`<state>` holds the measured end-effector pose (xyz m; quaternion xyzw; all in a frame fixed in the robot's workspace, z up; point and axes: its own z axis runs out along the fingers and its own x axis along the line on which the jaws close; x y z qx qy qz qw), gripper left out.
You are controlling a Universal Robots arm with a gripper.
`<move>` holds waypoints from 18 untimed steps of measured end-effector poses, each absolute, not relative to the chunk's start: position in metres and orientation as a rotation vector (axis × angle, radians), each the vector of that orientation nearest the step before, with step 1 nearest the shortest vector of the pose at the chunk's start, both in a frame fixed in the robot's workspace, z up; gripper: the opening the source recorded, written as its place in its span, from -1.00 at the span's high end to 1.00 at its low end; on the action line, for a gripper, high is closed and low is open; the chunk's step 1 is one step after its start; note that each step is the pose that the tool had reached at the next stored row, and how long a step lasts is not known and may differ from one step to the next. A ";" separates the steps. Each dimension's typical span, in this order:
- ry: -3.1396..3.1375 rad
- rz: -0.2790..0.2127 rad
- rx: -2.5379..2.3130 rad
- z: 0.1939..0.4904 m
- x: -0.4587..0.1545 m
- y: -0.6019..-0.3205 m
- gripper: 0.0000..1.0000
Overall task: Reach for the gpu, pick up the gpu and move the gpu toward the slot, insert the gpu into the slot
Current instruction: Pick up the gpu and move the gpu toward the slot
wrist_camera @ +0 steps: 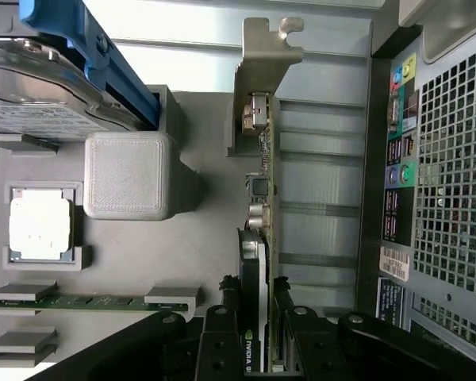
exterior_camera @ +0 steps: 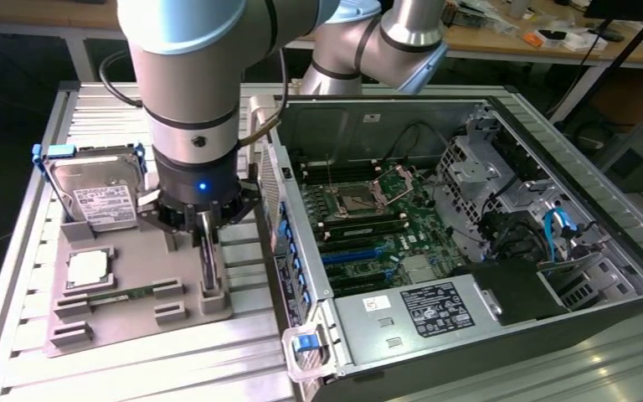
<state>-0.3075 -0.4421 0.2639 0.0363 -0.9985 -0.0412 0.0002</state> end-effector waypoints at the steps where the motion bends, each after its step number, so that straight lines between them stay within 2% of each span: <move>1: -3.136 -0.129 0.114 0.265 -0.308 -0.442 0.47; 14: -3.137 -0.116 0.114 0.289 -0.305 -0.442 0.47; 18: -3.137 -0.100 0.114 0.313 -0.305 -0.442 0.47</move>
